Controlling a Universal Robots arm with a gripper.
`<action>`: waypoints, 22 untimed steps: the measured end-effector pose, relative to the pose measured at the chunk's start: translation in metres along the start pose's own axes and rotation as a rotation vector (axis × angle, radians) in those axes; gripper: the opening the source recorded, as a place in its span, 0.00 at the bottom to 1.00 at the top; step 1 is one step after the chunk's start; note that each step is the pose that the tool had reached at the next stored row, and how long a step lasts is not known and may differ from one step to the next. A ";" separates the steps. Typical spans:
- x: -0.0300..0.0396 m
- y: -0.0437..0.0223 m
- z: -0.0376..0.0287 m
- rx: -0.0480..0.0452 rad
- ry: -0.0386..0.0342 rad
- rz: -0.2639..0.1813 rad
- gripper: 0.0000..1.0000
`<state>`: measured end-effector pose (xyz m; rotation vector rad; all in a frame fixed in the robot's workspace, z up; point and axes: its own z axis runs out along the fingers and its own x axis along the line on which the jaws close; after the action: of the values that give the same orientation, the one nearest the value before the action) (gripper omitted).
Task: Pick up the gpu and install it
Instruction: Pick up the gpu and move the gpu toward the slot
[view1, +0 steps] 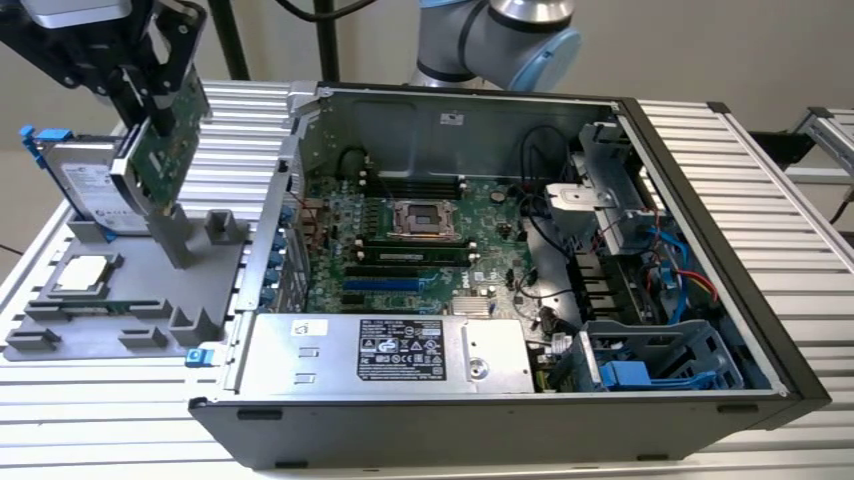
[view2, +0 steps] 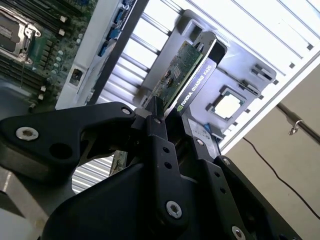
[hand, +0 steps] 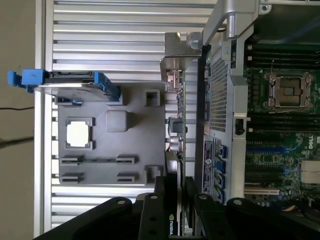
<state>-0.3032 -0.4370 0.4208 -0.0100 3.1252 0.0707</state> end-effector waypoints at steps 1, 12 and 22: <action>-0.0011 0.0000 0.0000 0.0000 0.0000 0.000 0.00; -0.0122 0.0001 0.0002 -0.0001 0.0002 -0.005 0.00; -0.0211 0.0000 0.0003 -0.0001 0.0004 -0.008 0.00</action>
<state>-0.2821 -0.4369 0.4208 -0.0223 3.1253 0.0708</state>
